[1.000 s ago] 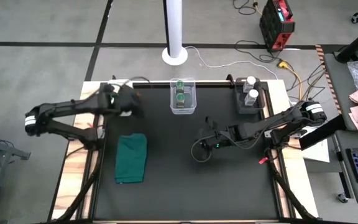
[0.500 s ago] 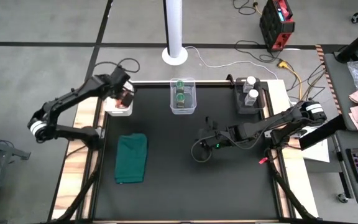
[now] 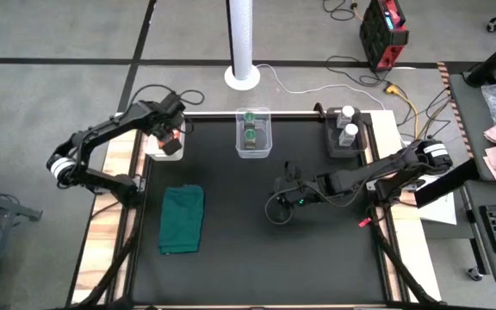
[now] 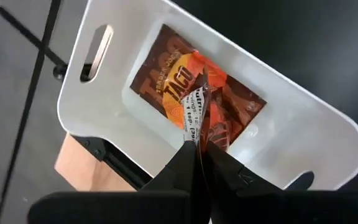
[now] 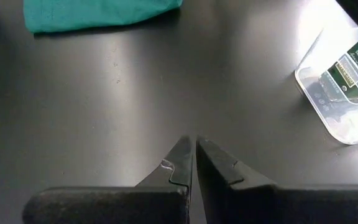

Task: Sort spices by type
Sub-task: Put the orange seasoning pack into the white bin, then return to Home Position

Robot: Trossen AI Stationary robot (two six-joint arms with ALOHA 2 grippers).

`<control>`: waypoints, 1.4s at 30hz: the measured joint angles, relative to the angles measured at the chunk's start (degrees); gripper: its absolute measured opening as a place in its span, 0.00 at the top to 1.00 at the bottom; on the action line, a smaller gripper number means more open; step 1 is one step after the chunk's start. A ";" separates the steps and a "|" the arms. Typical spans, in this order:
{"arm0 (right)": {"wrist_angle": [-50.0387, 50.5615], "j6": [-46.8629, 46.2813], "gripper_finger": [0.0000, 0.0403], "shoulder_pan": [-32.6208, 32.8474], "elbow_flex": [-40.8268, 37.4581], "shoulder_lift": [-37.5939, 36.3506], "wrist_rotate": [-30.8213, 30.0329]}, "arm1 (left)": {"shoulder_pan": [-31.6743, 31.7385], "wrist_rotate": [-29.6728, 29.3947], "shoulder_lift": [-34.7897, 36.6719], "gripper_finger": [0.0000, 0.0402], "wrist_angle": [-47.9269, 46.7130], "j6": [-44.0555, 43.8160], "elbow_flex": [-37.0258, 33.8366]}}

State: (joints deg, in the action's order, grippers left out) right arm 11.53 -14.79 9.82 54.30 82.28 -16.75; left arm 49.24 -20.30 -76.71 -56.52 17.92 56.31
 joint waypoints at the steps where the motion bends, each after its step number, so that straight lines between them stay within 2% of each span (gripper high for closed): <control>1: -0.02 0.00 0.97 -0.10 0.00 0.00 0.02 | -0.01 0.13 -0.08 1.00 -0.02 1.46 0.00; 4: -0.07 0.00 0.97 -0.11 0.00 0.00 0.00 | 0.01 0.27 -0.06 1.00 -0.01 5.09 0.00; 10: -0.07 -0.19 0.97 -0.11 0.00 0.00 -0.01 | 0.01 -3.35 -0.06 0.97 2.25 5.07 -0.02; 19: -0.17 -0.20 0.97 -0.11 0.00 0.00 -0.03 | 0.00 -4.94 -0.06 0.78 3.94 4.22 -0.07; 26: -0.28 -0.22 0.97 -0.11 -0.20 0.00 -0.05 | 0.01 -14.98 -0.02 0.65 5.57 4.06 -0.09; 31: -0.28 -0.22 0.97 -0.11 -0.48 0.00 -0.05 | -0.05 -11.75 0.27 0.63 4.48 3.99 -0.11; 37: -0.28 -0.73 0.97 -0.11 -0.59 0.01 -0.12 | -0.05 -11.97 0.41 0.63 4.60 2.71 -0.11; 42: -0.40 -0.67 0.97 -0.11 -0.83 0.02 -2.28 | -1.18 -9.97 1.47 0.63 3.60 -3.43 -0.11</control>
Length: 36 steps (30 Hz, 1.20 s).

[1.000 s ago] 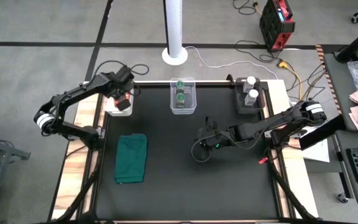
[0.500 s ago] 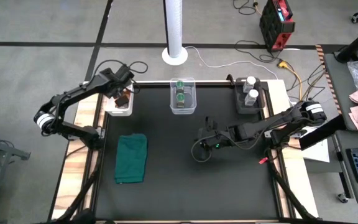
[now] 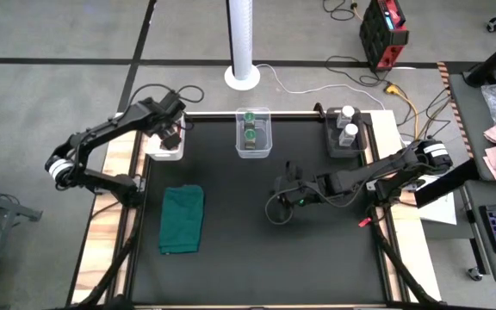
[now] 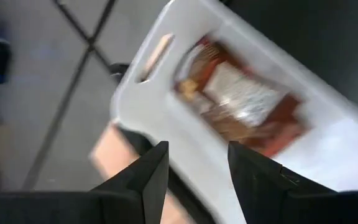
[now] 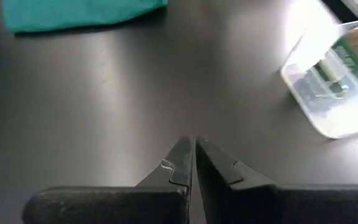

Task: Sort spices by type
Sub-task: Return to Home Position

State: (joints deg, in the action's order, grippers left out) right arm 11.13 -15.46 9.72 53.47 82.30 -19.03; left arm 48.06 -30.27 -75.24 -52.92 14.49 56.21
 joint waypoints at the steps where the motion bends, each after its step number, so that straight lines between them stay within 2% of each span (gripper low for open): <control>1: -0.23 0.04 0.97 0.00 -0.08 -0.01 -0.78 | -0.56 1.78 0.63 0.63 -0.20 -1.76 0.00; 6: -7.82 6.46 0.97 0.00 -1.21 0.00 -0.84 | -6.47 11.79 5.20 0.63 1.62 -8.55 -0.05; 10: -17.76 14.22 0.97 0.00 -3.55 0.00 3.33 | -16.94 19.18 10.36 0.63 10.59 -9.41 -2.05; 12: -22.02 18.14 0.97 0.00 -4.99 -0.01 4.49 | -23.76 20.93 13.37 0.63 17.83 -9.20 -4.33; 18: -24.68 23.38 0.97 -0.02 -7.02 -0.96 4.67 | -44.53 19.88 22.65 0.63 37.42 -4.99 -15.02; 22: -26.89 25.21 0.97 -0.17 -9.23 -4.21 6.42 | -53.30 9.41 29.84 0.63 45.92 -2.55 -22.70; 24: -27.54 25.62 0.97 -0.45 -10.42 -6.62 8.24 | -55.05 7.36 33.66 0.65 47.72 -2.15 -25.86; 27: -30.72 26.94 0.97 -1.23 -13.06 -10.51 11.36 | -55.27 9.97 39.55 0.67 49.17 -2.27 -29.51; 32: -37.32 29.03 0.97 -4.65 -18.17 -16.05 19.58 | -53.48 11.31 47.15 0.72 55.11 0.63 -34.96; 36: -40.66 28.63 0.97 -8.56 -22.23 -20.14 24.25 | -51.65 11.59 51.14 0.76 55.28 1.31 -38.16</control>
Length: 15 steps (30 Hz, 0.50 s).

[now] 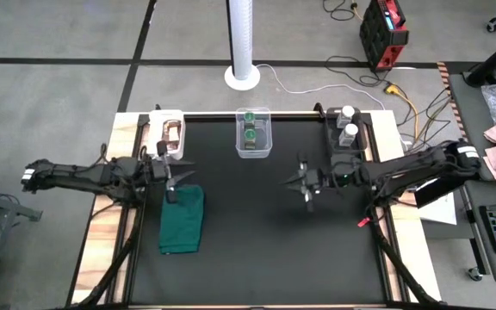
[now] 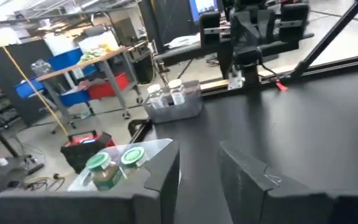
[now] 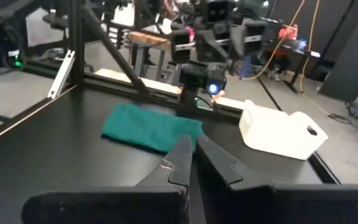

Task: Sort spices by type
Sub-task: Return to Home Position

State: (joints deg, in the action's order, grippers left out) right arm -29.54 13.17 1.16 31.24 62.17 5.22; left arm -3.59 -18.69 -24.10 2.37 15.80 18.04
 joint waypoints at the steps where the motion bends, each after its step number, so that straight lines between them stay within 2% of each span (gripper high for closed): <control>1: -0.34 -0.27 0.97 -0.81 -1.01 -1.06 0.73 | 0.42 0.81 0.92 0.77 -0.06 -0.30 -0.74; 5: -1.25 -1.12 0.97 -2.91 -5.34 -5.56 1.22 | 1.65 7.25 4.53 0.81 0.10 -0.69 -3.36; 15: -1.17 0.98 0.97 -3.07 -14.48 -20.39 1.26 | 2.42 7.70 12.74 0.86 -0.15 0.61 -8.84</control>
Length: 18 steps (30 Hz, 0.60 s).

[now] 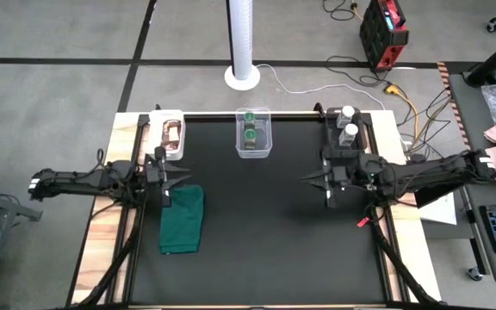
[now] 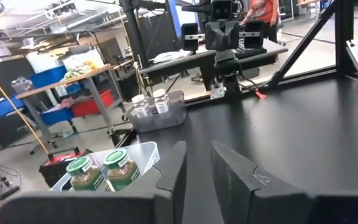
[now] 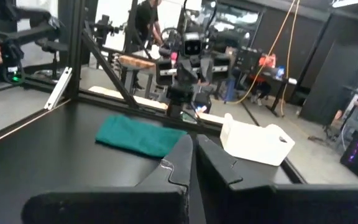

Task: Sort spices by type
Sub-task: Return to Home Position

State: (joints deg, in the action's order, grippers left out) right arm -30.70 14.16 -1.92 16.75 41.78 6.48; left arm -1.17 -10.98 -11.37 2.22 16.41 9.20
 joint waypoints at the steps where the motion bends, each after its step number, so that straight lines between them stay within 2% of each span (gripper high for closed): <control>1: -0.02 0.01 0.97 0.01 -0.98 -1.58 0.00 | 0.04 0.00 0.87 0.86 -0.21 -0.12 -0.59; 6: 0.13 -0.63 0.97 0.01 -6.63 -9.76 0.26 | 0.07 0.00 5.10 0.88 -0.16 -1.07 -3.80; 12: -1.34 -1.21 0.97 0.03 -13.49 -19.73 6.56 | 0.07 0.11 9.82 0.88 0.38 -1.87 -8.62; 16: -3.07 -0.78 0.97 0.01 -16.02 -27.18 7.83 | 0.15 5.41 10.44 0.90 1.15 -2.08 -8.59; 18: -2.12 -0.76 0.97 0.03 -16.02 -30.67 10.47 | 0.12 6.47 10.87 0.92 1.84 -2.88 -8.62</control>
State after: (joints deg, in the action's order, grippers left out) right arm -32.83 13.40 -1.89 0.73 11.11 16.95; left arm -1.05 -4.51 -0.49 4.06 13.52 0.58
